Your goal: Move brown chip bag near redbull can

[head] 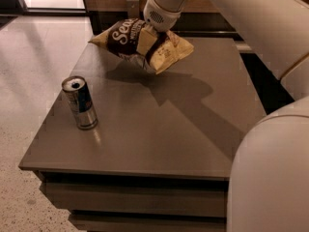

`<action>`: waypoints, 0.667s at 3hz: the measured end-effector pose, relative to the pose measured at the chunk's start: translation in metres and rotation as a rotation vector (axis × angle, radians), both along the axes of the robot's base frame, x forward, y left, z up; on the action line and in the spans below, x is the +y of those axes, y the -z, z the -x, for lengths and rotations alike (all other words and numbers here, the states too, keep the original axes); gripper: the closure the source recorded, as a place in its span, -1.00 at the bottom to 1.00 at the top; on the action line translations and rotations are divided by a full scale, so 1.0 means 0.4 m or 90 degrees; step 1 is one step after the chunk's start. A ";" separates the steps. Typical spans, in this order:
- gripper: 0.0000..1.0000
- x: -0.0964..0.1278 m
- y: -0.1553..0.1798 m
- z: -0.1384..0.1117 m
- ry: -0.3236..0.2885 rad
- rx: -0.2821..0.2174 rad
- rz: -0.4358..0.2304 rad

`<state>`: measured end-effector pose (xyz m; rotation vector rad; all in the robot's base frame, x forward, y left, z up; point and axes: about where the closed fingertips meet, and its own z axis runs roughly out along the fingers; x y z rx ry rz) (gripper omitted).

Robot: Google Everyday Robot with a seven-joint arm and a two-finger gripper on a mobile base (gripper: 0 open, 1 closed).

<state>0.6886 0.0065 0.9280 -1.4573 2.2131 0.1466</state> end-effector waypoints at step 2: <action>1.00 0.016 0.008 0.020 0.043 0.014 0.001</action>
Offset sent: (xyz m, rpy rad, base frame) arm -0.0335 0.0179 -0.0058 -0.0140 0.0705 -0.2339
